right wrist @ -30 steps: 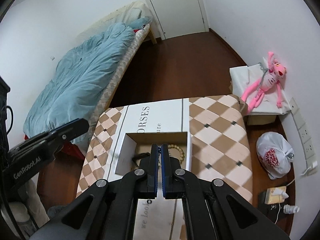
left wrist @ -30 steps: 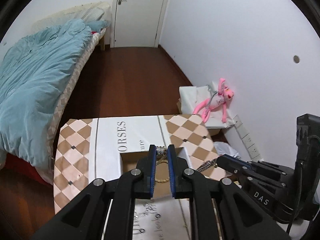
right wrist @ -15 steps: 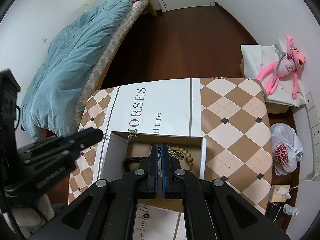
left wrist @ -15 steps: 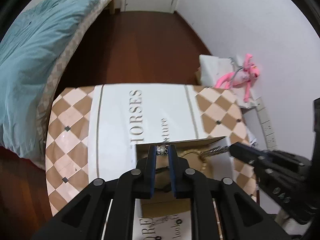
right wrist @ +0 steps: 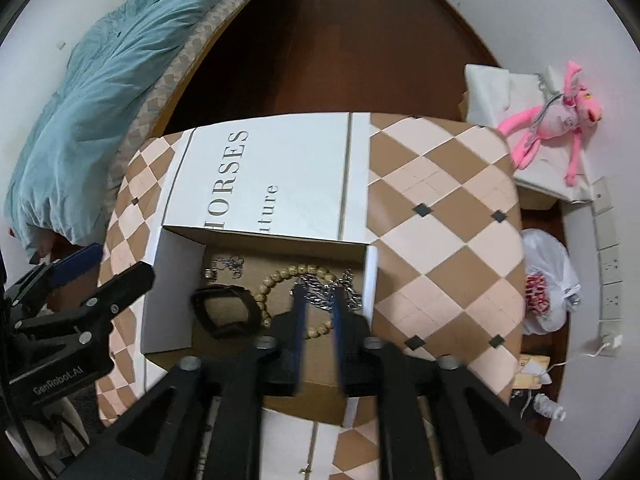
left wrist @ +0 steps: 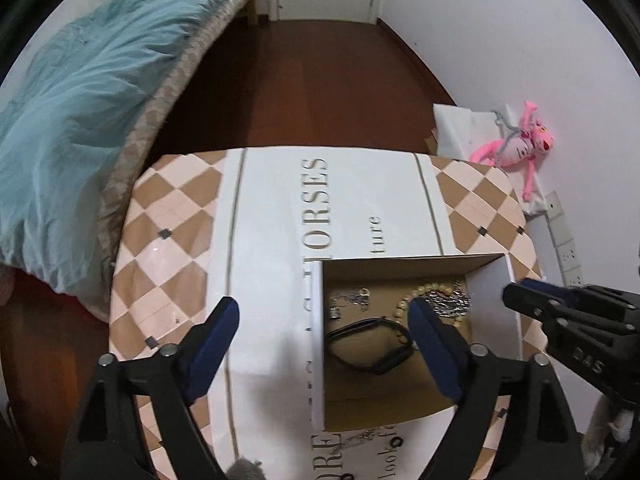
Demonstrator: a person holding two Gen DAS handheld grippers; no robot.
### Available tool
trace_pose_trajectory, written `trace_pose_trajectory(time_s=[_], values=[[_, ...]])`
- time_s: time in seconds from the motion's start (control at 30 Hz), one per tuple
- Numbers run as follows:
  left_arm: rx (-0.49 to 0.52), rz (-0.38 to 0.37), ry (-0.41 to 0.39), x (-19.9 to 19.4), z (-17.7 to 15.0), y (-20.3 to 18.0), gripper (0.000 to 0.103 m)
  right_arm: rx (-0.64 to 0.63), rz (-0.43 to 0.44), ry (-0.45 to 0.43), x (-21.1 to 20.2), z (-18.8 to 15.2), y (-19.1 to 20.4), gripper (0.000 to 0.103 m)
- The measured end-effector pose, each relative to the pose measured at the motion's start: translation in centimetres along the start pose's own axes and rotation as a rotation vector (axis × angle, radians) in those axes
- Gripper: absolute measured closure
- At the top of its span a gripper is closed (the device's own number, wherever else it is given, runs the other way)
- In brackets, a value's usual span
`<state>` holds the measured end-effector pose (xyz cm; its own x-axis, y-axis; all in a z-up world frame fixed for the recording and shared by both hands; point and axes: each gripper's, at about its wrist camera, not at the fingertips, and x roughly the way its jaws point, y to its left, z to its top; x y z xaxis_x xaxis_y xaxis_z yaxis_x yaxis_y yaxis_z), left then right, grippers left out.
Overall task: Organize jewelry
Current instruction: 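Lower both held pieces into the white box and open both tools, then lift both tools away from the box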
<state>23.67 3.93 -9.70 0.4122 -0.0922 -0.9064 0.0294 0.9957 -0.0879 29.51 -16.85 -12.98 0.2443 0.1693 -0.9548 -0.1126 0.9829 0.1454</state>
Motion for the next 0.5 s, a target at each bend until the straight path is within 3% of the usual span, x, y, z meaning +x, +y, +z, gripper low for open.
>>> trace_pose_trajectory(time_s=[0.03, 0.1, 0.3, 0.5], values=[[-0.003, 0.019, -0.019, -0.3, -0.3, 0.2, 0.014, -0.004, -0.019, -0.011, -0.3, -0.2, 0.1, 0.049], [-0.008, 0.057, -0.062, -0.9, -1.0, 0.5, 0.012, -0.009, -0.073, -0.043, -1.1, -0.9, 0.1, 0.02], [-0.028, 0.11, -0.088, -1.0, -3.1, 1.1, 0.008, 0.005, -0.198, -0.062, -1.3, -4.0, 0.1, 0.006], [-0.037, 0.118, -0.075, -0.9, -5.2, 1.1, 0.007, 0.04, -0.224, -0.072, -0.4, -6.8, 0.2, 0.005]])
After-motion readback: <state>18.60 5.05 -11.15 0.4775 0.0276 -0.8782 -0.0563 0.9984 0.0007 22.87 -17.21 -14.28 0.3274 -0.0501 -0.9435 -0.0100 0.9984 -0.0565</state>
